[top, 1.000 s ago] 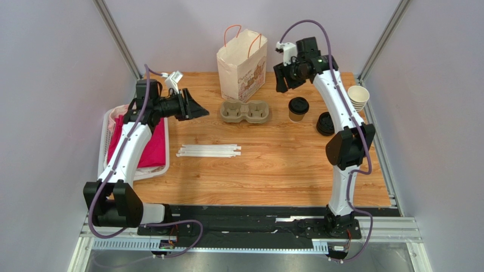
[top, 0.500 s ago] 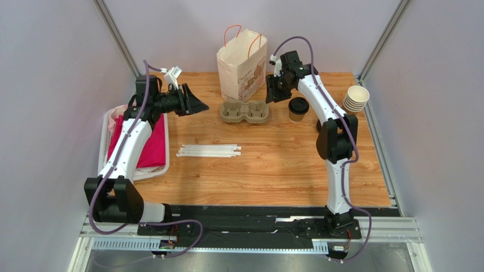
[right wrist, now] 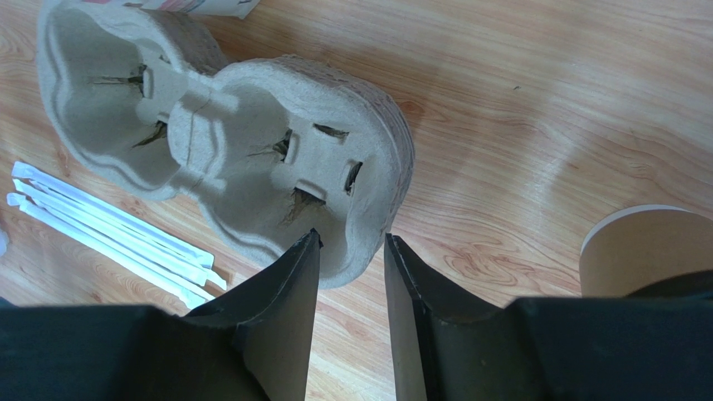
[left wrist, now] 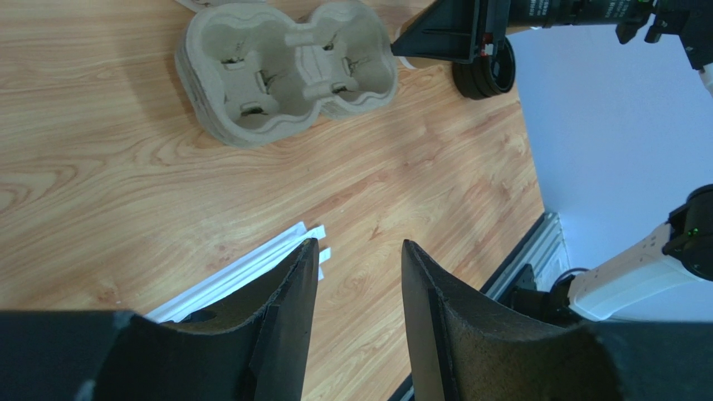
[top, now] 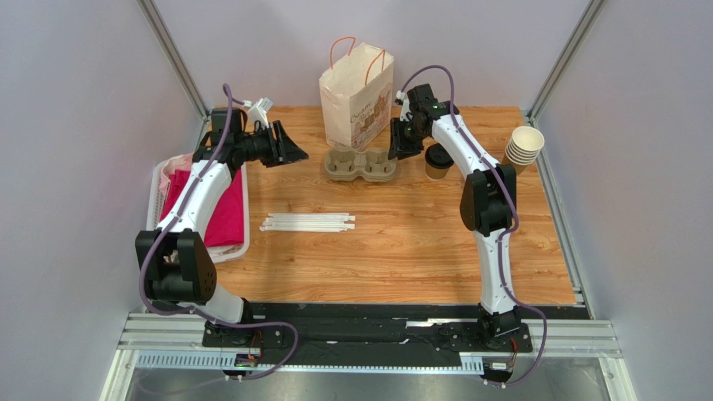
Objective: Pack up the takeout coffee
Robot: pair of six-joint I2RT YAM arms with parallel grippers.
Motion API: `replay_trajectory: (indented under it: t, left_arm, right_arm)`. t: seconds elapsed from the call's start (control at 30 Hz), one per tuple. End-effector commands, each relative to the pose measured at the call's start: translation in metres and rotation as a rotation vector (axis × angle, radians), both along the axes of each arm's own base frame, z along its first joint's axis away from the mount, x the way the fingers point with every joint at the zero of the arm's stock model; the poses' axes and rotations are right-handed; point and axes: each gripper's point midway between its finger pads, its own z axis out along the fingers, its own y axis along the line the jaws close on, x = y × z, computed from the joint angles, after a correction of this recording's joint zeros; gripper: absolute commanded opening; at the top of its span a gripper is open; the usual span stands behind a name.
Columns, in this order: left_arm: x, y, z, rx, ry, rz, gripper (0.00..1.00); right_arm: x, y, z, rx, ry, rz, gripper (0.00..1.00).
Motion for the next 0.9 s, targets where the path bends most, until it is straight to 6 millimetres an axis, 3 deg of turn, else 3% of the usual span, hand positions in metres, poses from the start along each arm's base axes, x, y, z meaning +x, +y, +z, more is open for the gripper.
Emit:
replay_trajectory:
  t: [0.0, 0.3, 0.5, 0.83, 0.87]
  left_arm:
    - [0.033, 0.008, -0.005, 0.071, -0.068, 0.037, 0.49]
    - [0.08, -0.01, -0.05, 0.2, -0.011, 0.03, 0.43]
    - [0.095, -0.02, -0.07, 0.255, -0.005, 0.009, 0.43]
    - [0.107, -0.038, -0.096, 0.326, 0.0, -0.044, 0.43]
    - [0.109, -0.037, -0.105, 0.344, 0.011, -0.041, 0.43]
  right_arm:
    - [0.007, 0.007, -0.004, 0.027, -0.007, -0.015, 0.38]
    - [0.004, 0.008, -0.008, 0.041, 0.013, -0.025, 0.37]
    - [0.003, 0.009, -0.012, 0.047, 0.024, -0.023, 0.35]
    - [0.002, 0.014, -0.01, 0.071, 0.03, -0.014, 0.16]
    - [0.002, 0.014, -0.011, 0.073, 0.031, -0.014, 0.08]
